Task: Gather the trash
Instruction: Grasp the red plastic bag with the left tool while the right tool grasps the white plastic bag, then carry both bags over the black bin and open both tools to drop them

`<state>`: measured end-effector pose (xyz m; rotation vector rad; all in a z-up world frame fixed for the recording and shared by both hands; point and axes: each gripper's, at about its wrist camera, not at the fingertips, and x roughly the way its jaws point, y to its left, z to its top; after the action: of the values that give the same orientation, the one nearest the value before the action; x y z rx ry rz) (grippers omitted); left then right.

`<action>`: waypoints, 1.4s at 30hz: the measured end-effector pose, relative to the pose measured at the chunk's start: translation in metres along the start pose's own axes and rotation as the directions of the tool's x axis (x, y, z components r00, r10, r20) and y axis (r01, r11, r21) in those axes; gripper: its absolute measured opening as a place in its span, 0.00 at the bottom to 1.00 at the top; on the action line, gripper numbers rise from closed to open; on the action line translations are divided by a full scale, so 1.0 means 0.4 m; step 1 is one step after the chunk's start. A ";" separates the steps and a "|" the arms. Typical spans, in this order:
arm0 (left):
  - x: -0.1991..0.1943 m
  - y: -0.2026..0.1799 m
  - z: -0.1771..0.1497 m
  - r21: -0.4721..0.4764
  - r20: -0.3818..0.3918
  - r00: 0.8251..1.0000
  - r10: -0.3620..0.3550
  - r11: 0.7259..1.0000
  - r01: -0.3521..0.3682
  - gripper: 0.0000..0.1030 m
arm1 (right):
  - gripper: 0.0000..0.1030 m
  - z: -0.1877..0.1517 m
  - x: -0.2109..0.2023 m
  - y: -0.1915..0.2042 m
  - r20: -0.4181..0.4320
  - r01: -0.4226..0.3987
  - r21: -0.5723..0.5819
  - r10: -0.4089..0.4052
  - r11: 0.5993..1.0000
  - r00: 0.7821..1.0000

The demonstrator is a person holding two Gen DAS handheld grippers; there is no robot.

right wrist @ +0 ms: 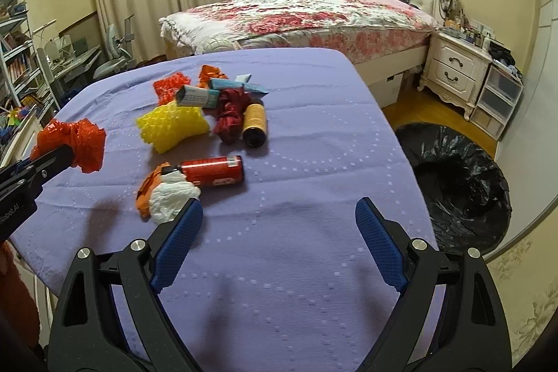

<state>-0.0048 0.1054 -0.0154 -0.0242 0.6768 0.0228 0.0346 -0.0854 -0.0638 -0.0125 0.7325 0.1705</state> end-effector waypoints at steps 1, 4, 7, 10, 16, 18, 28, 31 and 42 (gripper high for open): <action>0.002 0.007 -0.005 0.004 0.001 1.000 0.012 1.000 -0.012 0.32 | 0.85 0.001 -0.001 0.012 0.000 -0.009 -0.009 0.009 1.000 1.000; 0.015 0.033 -0.027 -0.005 -0.010 0.999 0.039 0.999 -0.039 0.32 | 0.85 0.003 0.000 0.055 -0.005 -0.043 -0.040 0.043 0.998 0.999; 0.036 0.063 -0.044 -0.037 -0.036 0.998 0.050 0.998 -0.051 0.35 | 0.79 0.004 0.005 0.095 -0.013 -0.068 -0.070 0.067 0.995 0.998; 0.060 0.085 -0.054 -0.063 -0.067 0.996 0.055 0.996 -0.059 0.56 | 0.74 0.005 0.022 0.117 -0.030 -0.085 -0.089 0.082 0.992 0.996; 0.074 0.104 -0.055 -0.087 -0.083 0.996 0.045 0.995 -0.052 0.65 | 0.57 0.006 0.057 0.131 -0.072 -0.115 -0.087 0.108 0.990 0.992; 0.078 0.105 -0.060 -0.086 -0.098 0.994 0.038 0.995 -0.047 0.65 | 0.50 0.001 0.065 0.133 -0.087 -0.137 -0.082 0.130 0.987 0.988; 0.054 0.111 -0.092 -0.100 -0.108 0.994 0.024 0.994 -0.035 0.62 | 0.30 -0.014 0.050 0.143 -0.098 -0.188 -0.091 0.179 0.978 0.979; 0.035 0.108 -0.095 -0.096 -0.089 0.995 0.033 0.994 -0.042 0.66 | 0.29 -0.017 0.046 0.138 -0.094 -0.187 -0.087 0.179 0.978 0.979; 0.046 0.112 -0.114 -0.106 -0.120 0.993 -0.019 0.994 0.006 0.37 | 0.29 -0.021 0.025 0.084 -0.068 -0.162 -0.045 0.158 0.986 0.985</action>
<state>-0.0203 0.1490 -0.0634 -0.1327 0.7962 0.0457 0.0311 -0.0514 -0.0750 -0.0069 0.7940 0.3433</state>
